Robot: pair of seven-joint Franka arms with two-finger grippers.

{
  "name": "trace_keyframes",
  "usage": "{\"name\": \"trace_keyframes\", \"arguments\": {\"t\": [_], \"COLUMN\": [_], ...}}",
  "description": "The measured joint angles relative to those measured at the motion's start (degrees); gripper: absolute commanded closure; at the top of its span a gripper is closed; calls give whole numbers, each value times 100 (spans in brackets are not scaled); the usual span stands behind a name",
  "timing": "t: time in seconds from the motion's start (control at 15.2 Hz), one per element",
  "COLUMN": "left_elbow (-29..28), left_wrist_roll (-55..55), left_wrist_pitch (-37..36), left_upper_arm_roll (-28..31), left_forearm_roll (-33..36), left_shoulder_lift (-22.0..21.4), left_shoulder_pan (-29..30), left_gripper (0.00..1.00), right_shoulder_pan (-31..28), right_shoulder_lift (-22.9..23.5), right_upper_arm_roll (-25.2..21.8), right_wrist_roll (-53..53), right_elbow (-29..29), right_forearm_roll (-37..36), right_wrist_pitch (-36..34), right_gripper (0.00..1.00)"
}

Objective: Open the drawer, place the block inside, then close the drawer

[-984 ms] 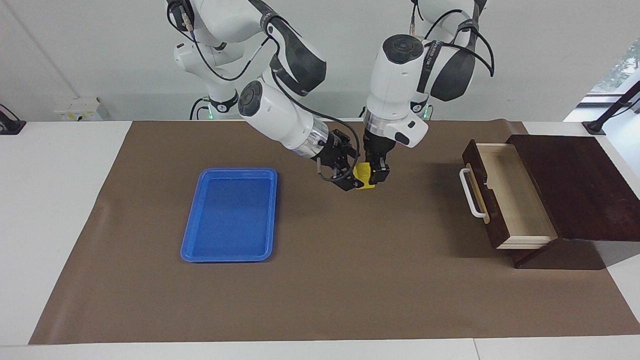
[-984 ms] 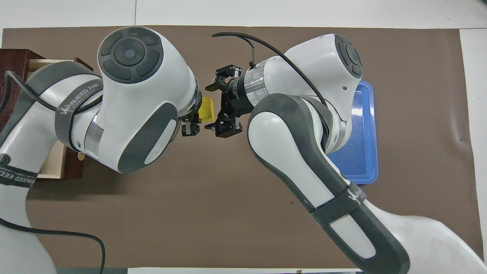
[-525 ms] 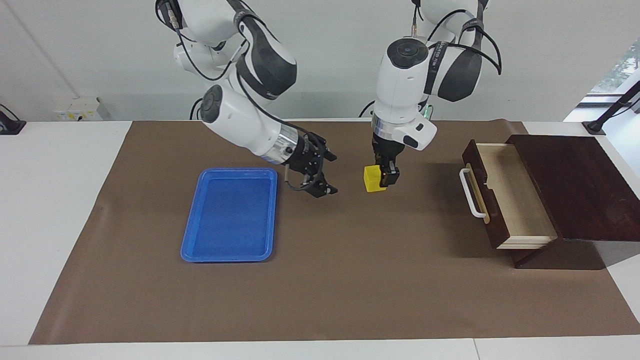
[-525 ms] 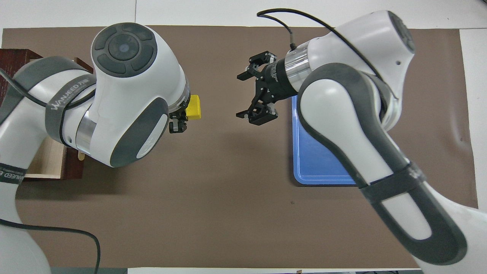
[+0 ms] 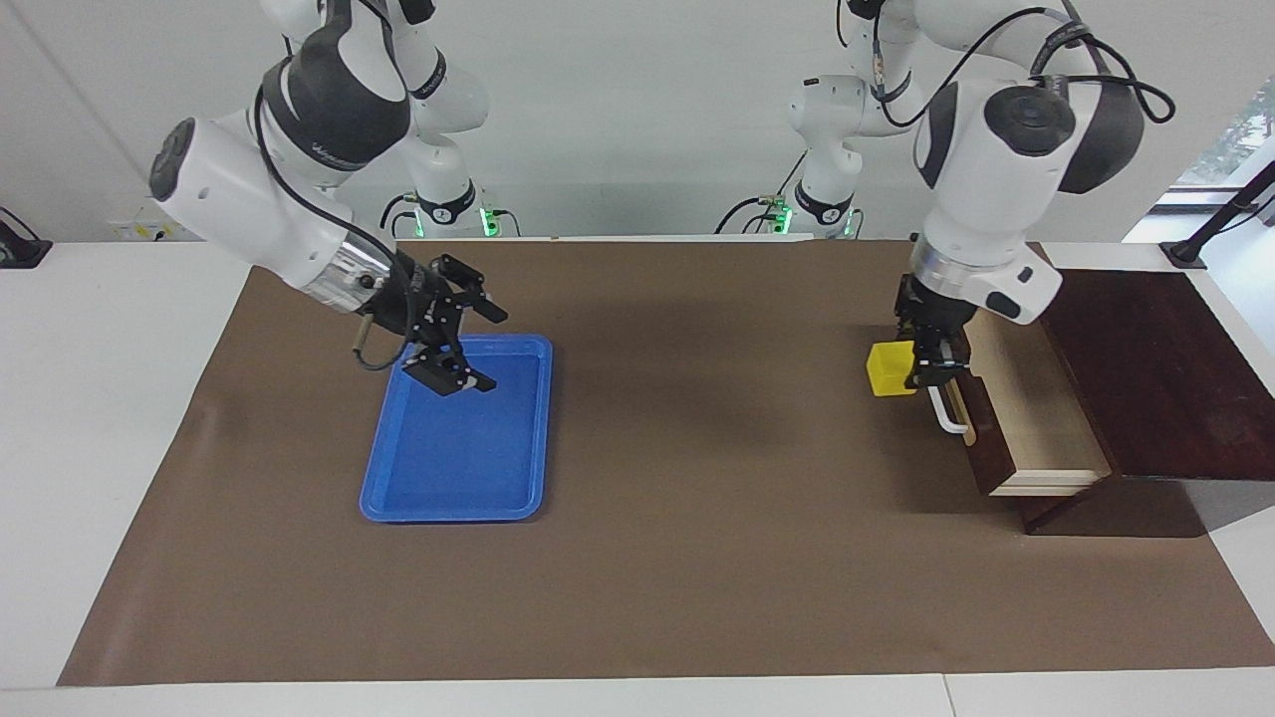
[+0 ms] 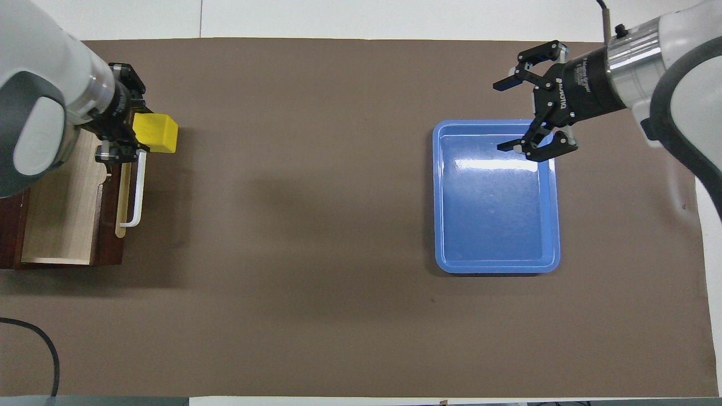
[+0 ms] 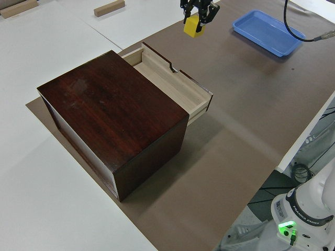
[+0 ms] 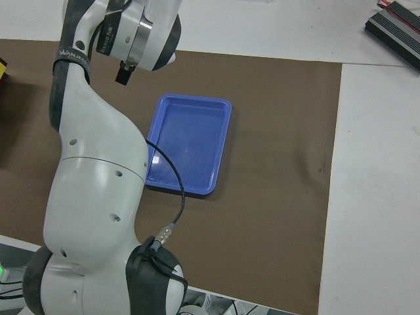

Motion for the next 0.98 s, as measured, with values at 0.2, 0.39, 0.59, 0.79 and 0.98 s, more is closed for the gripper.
{"name": "trace_keyframes", "arguments": {"t": [0.2, 0.39, 0.59, 0.79, 0.98], "left_elbow": [0, -19, -114, -355, -684], "left_wrist_roll": [951, 1619, 1720, 1719, 1720], "left_wrist_pitch": [3, 33, 271, 599, 952], "left_upper_arm_roll": [25, 34, 34, 40, 43], "left_forearm_roll": [-328, -434, -437, -437, -437], "left_shoulder_lift": [-58, -52, -10, 61, 113], "left_shoulder_pan": [652, 1172, 1340, 1389, 1534], "left_gripper": [100, 100, 100, 100, 100], "right_shoulder_pan": [-304, -439, -460, -453, -448], "right_shoulder_lift": [-152, -320, -542, -721, -902], "right_upper_arm_roll": [-6, -56, -94, -66, -21], "right_wrist_roll": [-1556, -3538, -5548, -7187, -8310], "right_elbow": [4, 9, 10, 9, 14], "right_forearm_roll": [-670, -1424, -2231, -2970, -3300], "right_wrist_pitch": [-407, -820, -997, -1033, -1200], "right_gripper": [0, 0, 0, 0, 0]}}
